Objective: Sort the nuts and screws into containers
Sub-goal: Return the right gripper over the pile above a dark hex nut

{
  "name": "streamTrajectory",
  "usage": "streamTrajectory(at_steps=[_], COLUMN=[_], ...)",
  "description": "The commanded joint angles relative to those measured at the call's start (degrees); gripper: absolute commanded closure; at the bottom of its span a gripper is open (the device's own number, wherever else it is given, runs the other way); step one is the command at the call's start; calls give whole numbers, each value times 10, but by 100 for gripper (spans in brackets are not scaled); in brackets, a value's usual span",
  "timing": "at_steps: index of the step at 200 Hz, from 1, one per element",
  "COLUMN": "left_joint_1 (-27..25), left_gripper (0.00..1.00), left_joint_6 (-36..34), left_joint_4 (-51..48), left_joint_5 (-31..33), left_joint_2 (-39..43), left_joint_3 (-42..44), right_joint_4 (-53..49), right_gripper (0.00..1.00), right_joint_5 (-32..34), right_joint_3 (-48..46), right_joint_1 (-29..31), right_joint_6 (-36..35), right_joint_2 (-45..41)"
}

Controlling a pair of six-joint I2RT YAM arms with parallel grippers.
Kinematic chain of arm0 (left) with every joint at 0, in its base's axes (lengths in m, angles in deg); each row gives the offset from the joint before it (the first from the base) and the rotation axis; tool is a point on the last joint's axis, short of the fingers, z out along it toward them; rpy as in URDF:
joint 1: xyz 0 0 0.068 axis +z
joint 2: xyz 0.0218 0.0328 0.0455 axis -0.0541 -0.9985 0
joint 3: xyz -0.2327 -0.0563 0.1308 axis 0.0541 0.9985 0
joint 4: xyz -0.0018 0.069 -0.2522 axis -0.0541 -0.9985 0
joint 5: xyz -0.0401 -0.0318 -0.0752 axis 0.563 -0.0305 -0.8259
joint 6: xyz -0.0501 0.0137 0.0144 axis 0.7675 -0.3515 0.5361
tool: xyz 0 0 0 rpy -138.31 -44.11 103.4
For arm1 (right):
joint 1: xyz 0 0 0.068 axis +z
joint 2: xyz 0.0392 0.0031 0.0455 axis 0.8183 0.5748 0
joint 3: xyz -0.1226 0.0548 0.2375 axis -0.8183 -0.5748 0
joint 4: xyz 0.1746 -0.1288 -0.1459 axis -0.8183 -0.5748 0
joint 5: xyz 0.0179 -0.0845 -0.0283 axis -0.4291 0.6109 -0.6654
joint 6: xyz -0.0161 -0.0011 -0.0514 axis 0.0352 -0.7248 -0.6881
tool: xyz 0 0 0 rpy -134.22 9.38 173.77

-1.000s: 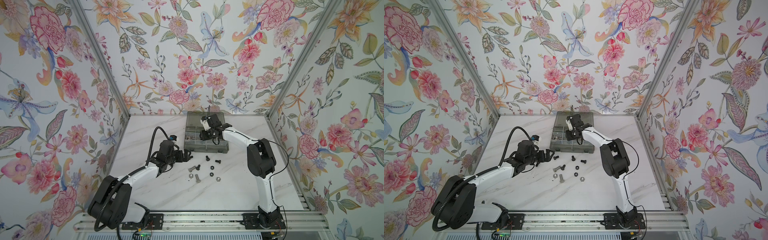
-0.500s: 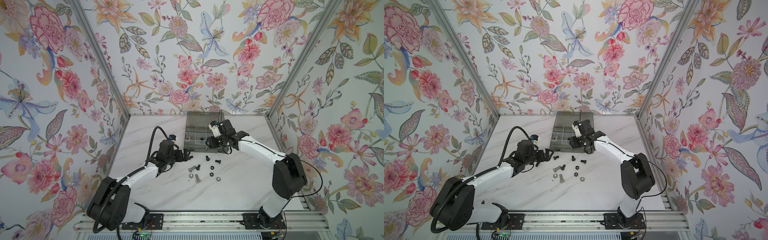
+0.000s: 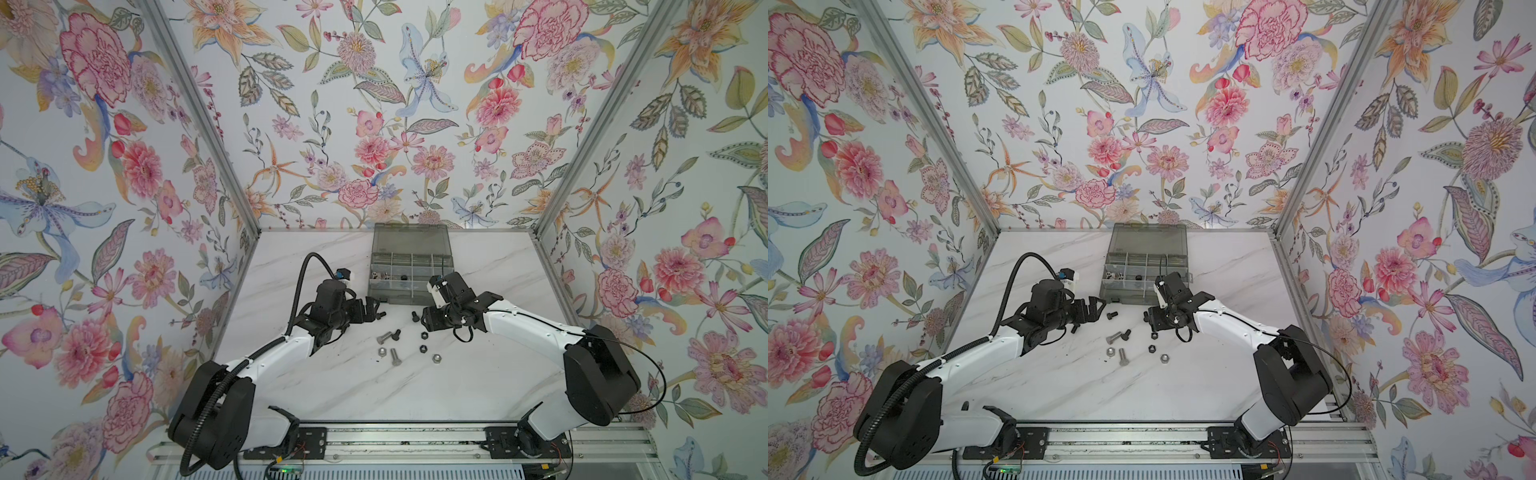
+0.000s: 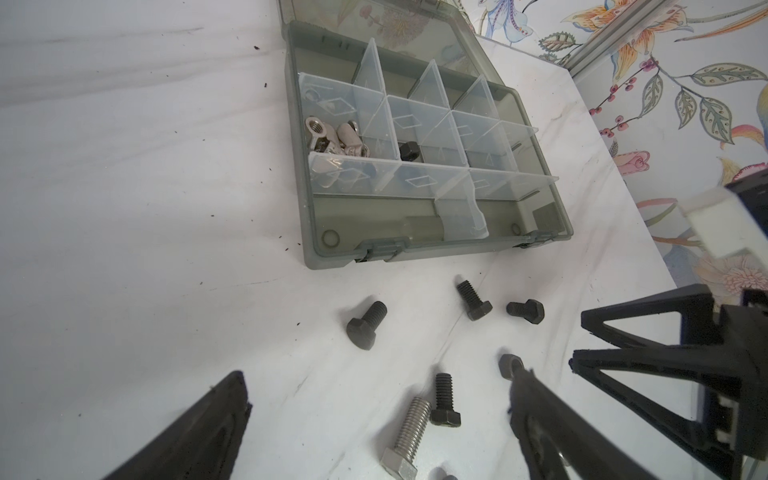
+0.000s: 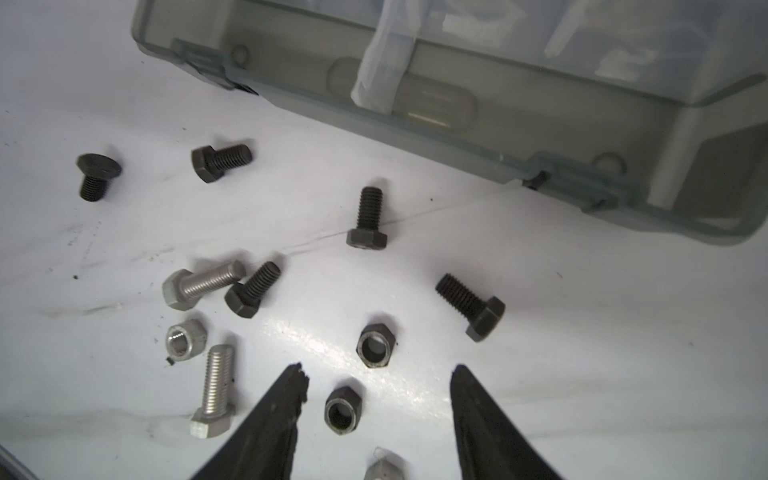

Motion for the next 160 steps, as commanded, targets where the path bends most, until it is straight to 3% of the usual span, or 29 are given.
streamTrajectory(at_steps=[1,160], left_joint_1=[5,6], left_gripper=[1,1], left_joint_6=[-4,-6], left_joint_4=[-9,-5], left_joint_5=[13,12], left_joint_2=[18,11], left_joint_3=[1,7], right_joint_4=[-4,-5], right_gripper=[41,43], right_joint_5=[30,52], right_joint_3=[-17,11], right_joint_1=[3,61], right_joint_6=[38,99], right_joint_2=[-2,82])
